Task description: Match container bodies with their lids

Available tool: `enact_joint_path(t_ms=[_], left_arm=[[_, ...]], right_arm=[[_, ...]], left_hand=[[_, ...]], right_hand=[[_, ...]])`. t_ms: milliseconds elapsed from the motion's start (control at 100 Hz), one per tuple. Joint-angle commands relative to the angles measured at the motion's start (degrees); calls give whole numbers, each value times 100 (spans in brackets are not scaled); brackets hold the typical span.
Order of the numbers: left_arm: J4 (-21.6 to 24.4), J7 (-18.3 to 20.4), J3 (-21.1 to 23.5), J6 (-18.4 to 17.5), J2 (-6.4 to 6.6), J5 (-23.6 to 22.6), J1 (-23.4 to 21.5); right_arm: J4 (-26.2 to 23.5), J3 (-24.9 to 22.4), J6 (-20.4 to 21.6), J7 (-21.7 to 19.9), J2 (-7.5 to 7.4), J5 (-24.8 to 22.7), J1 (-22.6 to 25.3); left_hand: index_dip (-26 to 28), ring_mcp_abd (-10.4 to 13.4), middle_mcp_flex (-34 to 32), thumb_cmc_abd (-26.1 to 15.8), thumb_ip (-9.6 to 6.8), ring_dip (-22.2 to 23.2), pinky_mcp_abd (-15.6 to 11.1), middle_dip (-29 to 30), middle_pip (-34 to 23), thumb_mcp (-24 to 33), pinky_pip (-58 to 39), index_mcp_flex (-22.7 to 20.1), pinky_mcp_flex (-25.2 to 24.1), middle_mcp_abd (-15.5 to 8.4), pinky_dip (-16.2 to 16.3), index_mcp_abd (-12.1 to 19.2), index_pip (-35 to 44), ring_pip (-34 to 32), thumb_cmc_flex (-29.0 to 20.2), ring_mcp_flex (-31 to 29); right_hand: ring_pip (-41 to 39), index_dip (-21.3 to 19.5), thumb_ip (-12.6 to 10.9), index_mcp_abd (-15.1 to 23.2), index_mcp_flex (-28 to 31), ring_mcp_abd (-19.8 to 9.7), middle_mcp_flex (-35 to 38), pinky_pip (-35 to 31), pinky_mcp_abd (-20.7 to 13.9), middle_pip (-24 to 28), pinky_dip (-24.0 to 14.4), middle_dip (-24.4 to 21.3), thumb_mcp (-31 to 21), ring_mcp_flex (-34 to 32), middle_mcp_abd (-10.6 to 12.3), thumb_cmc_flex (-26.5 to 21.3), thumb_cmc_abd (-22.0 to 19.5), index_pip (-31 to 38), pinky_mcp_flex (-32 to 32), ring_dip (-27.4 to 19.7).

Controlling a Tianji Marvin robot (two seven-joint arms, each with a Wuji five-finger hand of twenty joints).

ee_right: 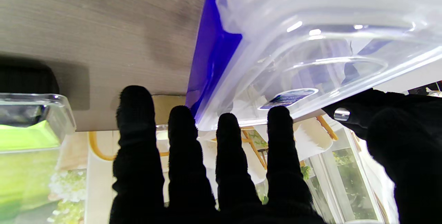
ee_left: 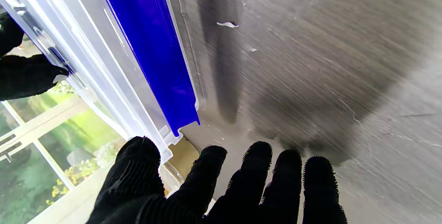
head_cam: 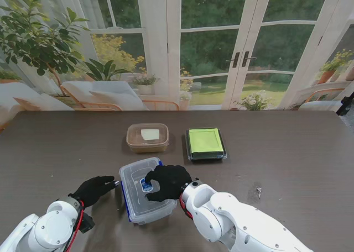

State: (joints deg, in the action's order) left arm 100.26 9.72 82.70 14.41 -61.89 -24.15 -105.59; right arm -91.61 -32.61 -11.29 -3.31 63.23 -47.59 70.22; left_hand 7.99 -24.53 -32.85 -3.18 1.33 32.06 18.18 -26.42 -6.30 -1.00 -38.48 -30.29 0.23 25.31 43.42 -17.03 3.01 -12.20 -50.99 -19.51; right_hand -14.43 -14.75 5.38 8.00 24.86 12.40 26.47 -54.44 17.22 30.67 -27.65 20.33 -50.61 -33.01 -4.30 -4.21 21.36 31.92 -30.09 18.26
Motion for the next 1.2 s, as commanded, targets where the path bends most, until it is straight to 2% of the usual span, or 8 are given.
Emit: enact_joint_path(t_ms=[0,140,260,490,620,820,1190], left_arm=[[-99,91,-45,78,-66,93,-14],[-131,108,-65,175,-78,268,7],[-132,192,-66,258,-65,323,27],[-190,424,-58,330,-17,333,119],[-246,584,-86,392,18,325,211],[-340,804,-199,531,71,286,390],[-657,1078,-561,714,144,174,810]], right_arm=[[-43,28,6,-120,-5,20,73],[-54,37,9,-123,-3,38,82],[-66,55,8,-126,-4,38,86],[-93,67,-30,-152,-4,71,96],[-95,76,-43,-155,-2,73,92],[-95,78,-59,-141,6,100,99],[-97,86,-27,-154,8,159,102]], left_hand=[[45,-233,-81,-129,-73,174,-2,-128,-73,-40,-119,-109,-2,124,291,-76,45,-122,187,-103],[166,-257,-25,-201,-64,321,-38,-228,-60,-57,-387,-408,-51,151,512,-42,180,-197,300,-67],[257,-237,30,-292,-54,326,-45,-229,-39,-84,-361,-647,-134,156,492,77,296,-167,435,2],[450,-196,63,-363,-37,289,-72,-194,-13,-101,-290,-986,-163,88,438,516,471,-58,626,54],[512,-167,103,-401,-31,265,-101,-165,5,-107,-237,-1077,-189,63,413,542,500,8,728,92],[461,-132,242,-466,-34,209,-140,-88,41,-94,-17,-878,-247,42,355,536,306,146,855,163],[-107,-61,411,-532,-34,219,-217,-90,32,-98,282,-219,-300,44,396,716,-176,269,946,241]], right_hand=[[-303,3,-158,76,-253,-306,-111,143,-104,47,-36,-66,195,-180,70,-69,71,-46,2062,90],[-335,-5,-159,66,-250,-289,-88,145,-106,49,-56,-70,190,-217,66,-69,67,-45,2052,106],[-358,-9,-161,63,-256,-293,-75,142,-104,49,-73,-73,189,-247,67,-59,50,-49,2040,116],[-402,-18,-166,56,-252,-286,-63,127,-113,45,-107,-77,176,-282,58,-54,32,-48,2029,137],[-418,-23,-166,55,-252,-287,-62,124,-117,45,-120,-77,169,-286,56,-48,23,-48,2029,145],[-470,-28,-167,36,-238,-268,-48,100,-117,51,-142,-76,157,-340,42,-54,29,-41,2006,168],[-597,-31,-168,21,-239,-260,-21,71,-115,52,-169,-76,150,-386,31,-38,1,-39,2001,229]])
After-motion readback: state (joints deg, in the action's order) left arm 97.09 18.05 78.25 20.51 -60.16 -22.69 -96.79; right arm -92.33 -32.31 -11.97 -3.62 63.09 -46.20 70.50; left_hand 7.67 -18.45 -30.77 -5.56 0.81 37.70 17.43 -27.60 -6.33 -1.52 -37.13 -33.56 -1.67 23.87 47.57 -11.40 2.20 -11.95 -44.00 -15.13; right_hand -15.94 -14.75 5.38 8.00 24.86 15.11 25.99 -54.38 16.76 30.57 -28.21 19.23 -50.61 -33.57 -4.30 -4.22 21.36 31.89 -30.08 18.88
